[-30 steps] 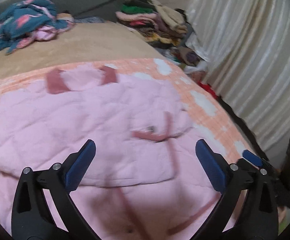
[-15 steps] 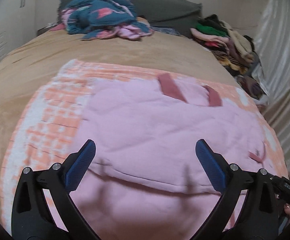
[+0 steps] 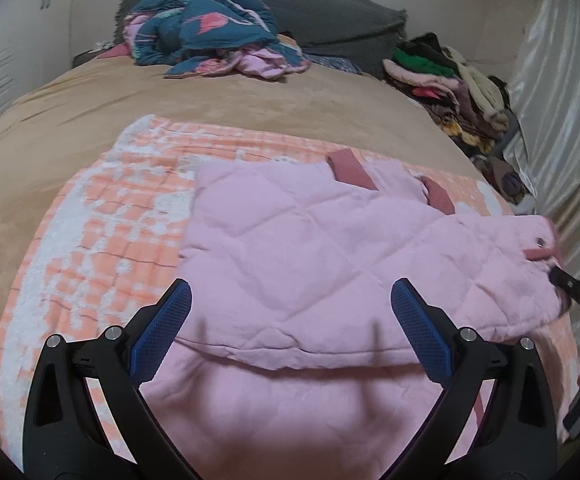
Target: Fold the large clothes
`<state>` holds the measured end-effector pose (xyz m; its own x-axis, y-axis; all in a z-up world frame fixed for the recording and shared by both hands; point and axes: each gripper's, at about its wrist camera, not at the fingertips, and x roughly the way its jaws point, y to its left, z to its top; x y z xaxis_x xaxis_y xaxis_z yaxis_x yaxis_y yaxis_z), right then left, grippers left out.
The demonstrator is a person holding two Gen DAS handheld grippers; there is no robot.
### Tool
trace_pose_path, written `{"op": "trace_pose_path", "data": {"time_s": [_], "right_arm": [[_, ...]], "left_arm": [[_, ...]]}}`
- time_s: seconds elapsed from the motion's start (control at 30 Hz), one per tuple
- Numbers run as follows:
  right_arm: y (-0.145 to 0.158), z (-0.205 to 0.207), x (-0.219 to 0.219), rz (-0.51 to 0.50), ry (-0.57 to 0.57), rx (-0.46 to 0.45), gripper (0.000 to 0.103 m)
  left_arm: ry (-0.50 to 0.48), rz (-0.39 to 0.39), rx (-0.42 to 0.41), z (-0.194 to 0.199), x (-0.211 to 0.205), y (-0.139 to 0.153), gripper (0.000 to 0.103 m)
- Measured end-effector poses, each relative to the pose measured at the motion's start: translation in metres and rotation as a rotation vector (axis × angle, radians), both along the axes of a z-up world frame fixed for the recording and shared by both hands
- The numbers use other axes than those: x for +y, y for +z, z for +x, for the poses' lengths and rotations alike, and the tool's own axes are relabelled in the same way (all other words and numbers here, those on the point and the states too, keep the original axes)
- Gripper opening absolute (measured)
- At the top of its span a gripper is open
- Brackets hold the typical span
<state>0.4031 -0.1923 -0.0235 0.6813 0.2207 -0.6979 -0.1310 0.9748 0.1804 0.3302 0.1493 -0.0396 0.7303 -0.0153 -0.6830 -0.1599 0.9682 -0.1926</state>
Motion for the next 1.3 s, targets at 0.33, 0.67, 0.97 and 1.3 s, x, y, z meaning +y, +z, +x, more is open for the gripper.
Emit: {"op": "trace_pose_path", "data": {"time_s": [0.33, 0.67, 0.97, 1.3], "right_arm": [[0.007, -0.028, 0.035, -0.063, 0.089, -0.102, 0.053], [-0.018, 0.012, 0.110, -0.206, 0.252, 0.039, 0.066], [-0.074, 0.038, 0.123, -0.244, 0.187, 0.152, 0.075], [-0.059, 0.012, 0.101, -0.134, 0.182, 0.161, 0.081]], "left_arm": [[-0.092, 0.050, 0.063, 0.013, -0.029, -0.026, 0.064], [-0.094, -0.037, 0.136, 0.018, -0.018, -0.059, 0.065], [-0.095, -0.021, 0.136, 0.017, -0.023, -0.055, 0.064], [-0.094, -0.047, 0.125, 0.005, -0.027, -0.031, 0.069]]}}
